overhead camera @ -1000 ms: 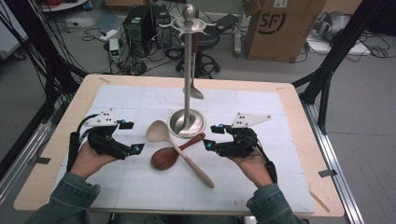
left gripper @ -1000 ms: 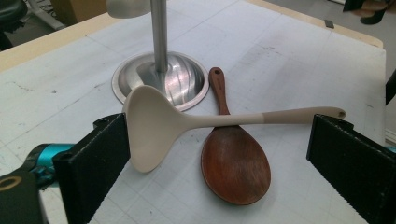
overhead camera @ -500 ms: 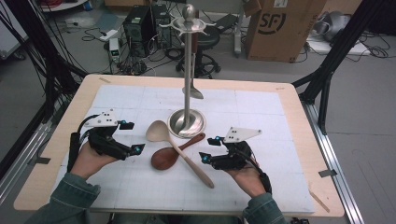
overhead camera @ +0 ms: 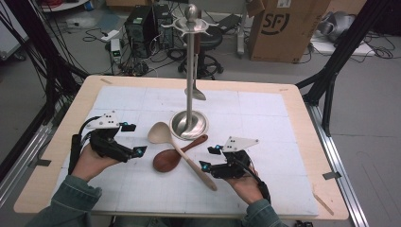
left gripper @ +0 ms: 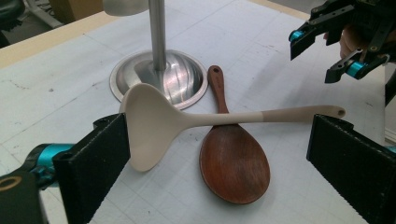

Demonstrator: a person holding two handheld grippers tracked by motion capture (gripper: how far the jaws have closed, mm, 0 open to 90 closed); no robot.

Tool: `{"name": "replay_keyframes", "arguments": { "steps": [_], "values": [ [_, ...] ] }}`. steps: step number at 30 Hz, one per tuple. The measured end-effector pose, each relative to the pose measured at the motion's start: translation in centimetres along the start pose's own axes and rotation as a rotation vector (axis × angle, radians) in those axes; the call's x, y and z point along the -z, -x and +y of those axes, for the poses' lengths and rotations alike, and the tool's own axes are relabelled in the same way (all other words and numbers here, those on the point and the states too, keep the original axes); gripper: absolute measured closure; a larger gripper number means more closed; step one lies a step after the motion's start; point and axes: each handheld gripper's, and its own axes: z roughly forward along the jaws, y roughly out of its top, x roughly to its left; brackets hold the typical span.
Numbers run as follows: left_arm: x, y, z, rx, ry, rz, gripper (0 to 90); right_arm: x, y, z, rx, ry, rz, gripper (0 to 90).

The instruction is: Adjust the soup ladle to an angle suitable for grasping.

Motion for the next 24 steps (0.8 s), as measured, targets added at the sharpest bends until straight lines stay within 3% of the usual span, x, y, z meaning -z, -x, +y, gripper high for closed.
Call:
{"name": "replay_keyframes", "arguments": {
  "steps": [24],
  "values": [
    [-0.1, 0.0, 0.0, -0.002, -0.002, -0.007, 6.6, -1.7, -0.9, -1.7, 0.020, -0.057, -0.009, 41.9]
  ]
}}
